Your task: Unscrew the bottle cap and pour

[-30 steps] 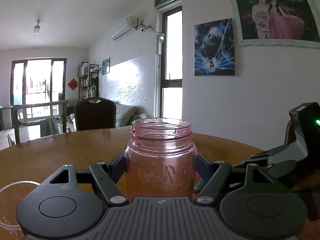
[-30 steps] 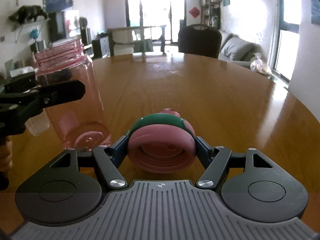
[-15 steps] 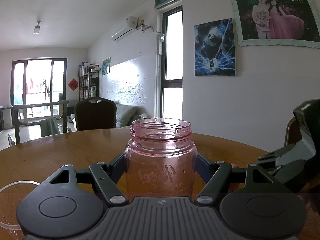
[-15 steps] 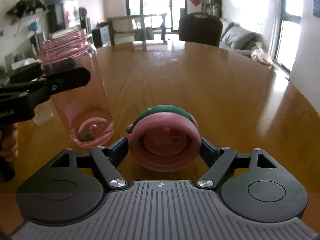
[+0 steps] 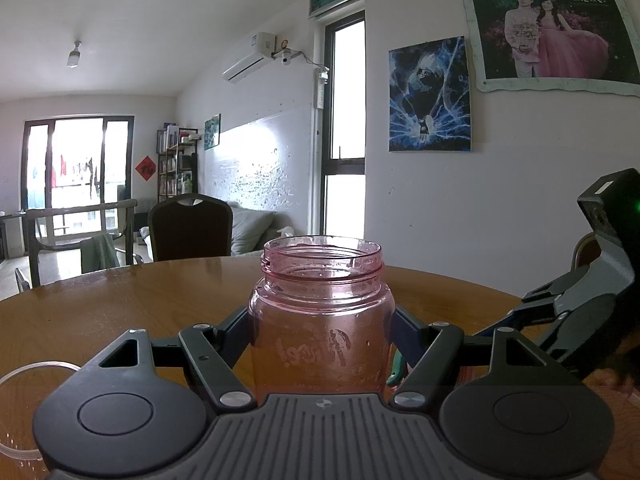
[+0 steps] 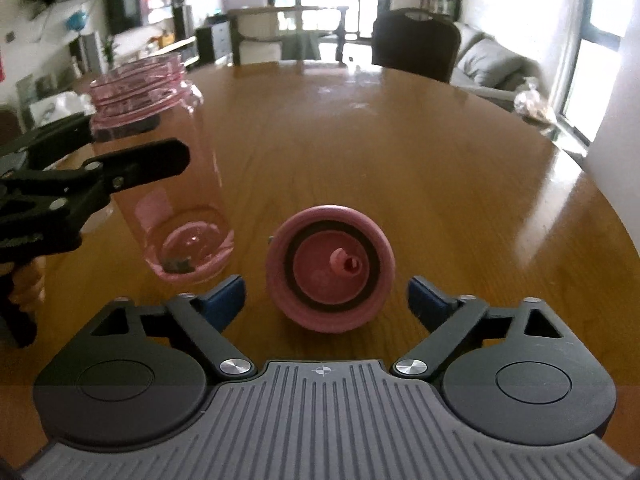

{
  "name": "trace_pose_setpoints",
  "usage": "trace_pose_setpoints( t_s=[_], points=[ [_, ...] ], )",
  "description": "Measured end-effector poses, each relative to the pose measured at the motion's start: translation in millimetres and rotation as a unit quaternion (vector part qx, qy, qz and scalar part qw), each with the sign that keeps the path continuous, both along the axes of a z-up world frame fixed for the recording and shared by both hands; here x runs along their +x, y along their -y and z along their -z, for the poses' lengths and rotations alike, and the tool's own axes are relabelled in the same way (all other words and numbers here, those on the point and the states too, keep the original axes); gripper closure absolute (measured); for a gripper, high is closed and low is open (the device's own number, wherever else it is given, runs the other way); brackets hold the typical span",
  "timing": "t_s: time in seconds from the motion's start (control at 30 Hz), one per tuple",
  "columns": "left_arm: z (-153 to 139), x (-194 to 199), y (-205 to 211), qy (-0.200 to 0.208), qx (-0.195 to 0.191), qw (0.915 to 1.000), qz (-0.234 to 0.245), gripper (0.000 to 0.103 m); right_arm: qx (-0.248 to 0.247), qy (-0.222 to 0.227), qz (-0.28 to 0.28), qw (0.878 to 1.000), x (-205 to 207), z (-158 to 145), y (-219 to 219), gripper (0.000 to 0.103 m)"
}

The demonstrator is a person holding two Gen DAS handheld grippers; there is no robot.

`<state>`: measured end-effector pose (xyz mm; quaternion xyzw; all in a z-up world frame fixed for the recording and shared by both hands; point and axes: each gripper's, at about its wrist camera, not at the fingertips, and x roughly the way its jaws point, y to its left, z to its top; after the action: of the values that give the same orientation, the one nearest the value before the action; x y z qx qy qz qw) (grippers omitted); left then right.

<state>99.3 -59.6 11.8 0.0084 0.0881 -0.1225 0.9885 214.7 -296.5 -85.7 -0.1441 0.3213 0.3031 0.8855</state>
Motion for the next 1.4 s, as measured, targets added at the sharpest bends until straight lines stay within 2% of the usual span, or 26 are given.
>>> trace_pose_setpoints(
  t_s=[0.07,0.17,0.23,0.27,0.33,0.43,0.53,0.63,0.7,0.8,0.83,0.93,1.07,1.1,1.2,1.23,1.33,1.4],
  points=[
    [0,0,0,0.000,0.000,1.0000,0.000,0.031,0.001,0.002,-0.007,1.000,1,-2,3,0.006],
    [0,1,0,0.000,0.000,1.0000,0.000,0.031,0.035,-0.019,-0.018,0.999,8,-7,15,0.005],
    [1,2,0,0.000,0.000,1.0000,0.000,0.031,0.075,-0.065,-0.015,0.995,24,-18,23,0.003],
    [1,1,0,0.000,0.000,1.0000,0.000,0.031,0.077,-0.073,-0.015,0.994,27,-20,23,0.001],
    [1,1,0,0.000,0.000,1.0000,0.000,0.031,0.065,-0.128,-0.006,0.990,49,-34,17,0.001],
    [2,1,0,0.000,0.001,1.0000,0.000,0.031,0.029,-0.161,0.022,0.986,72,-49,1,0.001],
    [1,1,0,0.000,0.001,1.0000,0.000,0.031,-0.038,-0.187,0.037,0.981,92,-54,-25,0.001],
    [1,1,0,0.001,0.001,1.0000,0.000,0.031,-0.112,-0.218,0.038,0.969,110,-50,-54,0.004],
    [1,1,0,0.001,0.001,1.0000,0.000,0.031,-0.130,-0.236,0.031,0.963,116,-48,-63,0.008],
    [1,1,-1,0.001,0.002,1.0000,0.000,0.031,-0.158,-0.256,0.018,0.953,120,-45,-77,0.021],
    [1,1,-1,0.001,0.002,1.0000,0.000,0.031,-0.161,-0.258,0.016,0.953,120,-45,-78,0.028],
    [0,2,-2,0.001,0.002,1.0000,0.000,0.031,-0.179,-0.234,0.008,0.956,114,-47,-85,0.030],
    [-1,3,-4,0.000,0.001,1.0000,0.000,0.031,-0.147,-0.199,0.011,0.969,105,-50,-76,0.031],
    [-1,3,-4,0.000,0.001,1.0000,0.000,0.031,-0.127,-0.182,0.016,0.975,102,-50,-71,0.031],
    [-1,2,-2,0.000,0.002,1.0000,-0.001,0.031,-0.021,-0.130,0.041,0.990,98,-53,-50,0.031],
    [-1,2,-2,0.000,0.002,1.0000,-0.001,0.031,-0.009,-0.126,0.044,0.991,98,-54,-47,0.031],
    [-1,2,-2,0.001,0.002,1.0000,-0.001,0.031,0.091,-0.098,0.075,0.988,98,-48,-36,0.031],
    [-1,2,-2,0.001,0.002,1.0000,-0.001,0.031,0.126,-0.094,0.087,0.984,99,-40,-34,0.031]
  ],
)
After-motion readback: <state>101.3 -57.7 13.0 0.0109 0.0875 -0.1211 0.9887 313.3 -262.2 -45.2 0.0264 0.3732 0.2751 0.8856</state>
